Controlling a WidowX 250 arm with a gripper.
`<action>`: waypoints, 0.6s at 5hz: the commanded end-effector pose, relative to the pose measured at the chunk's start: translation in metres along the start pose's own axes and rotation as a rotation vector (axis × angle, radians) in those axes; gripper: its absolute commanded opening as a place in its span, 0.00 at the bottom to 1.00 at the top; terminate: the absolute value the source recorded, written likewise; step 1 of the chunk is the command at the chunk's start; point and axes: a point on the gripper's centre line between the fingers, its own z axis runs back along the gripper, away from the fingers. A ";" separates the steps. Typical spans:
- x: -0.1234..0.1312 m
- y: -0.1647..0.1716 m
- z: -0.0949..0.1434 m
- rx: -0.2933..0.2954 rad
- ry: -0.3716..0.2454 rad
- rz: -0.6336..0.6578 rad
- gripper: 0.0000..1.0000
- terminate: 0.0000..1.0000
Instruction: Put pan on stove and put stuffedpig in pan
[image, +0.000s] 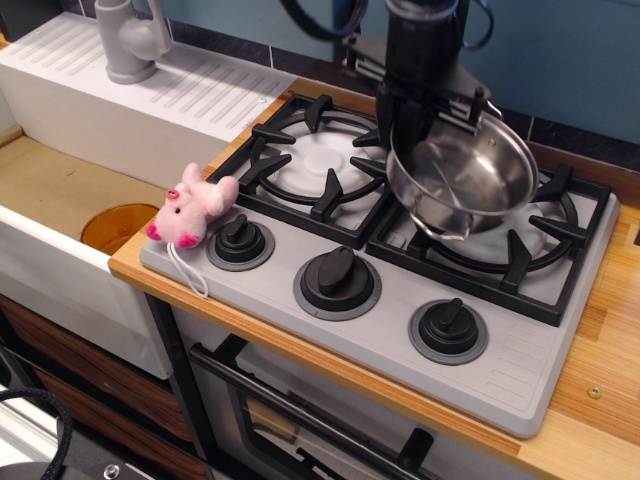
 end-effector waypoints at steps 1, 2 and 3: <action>0.023 0.029 0.058 0.047 -0.071 -0.053 0.00 0.00; 0.033 0.055 0.064 0.067 -0.065 -0.094 0.00 0.00; 0.038 0.078 0.066 0.072 -0.050 -0.122 0.00 0.00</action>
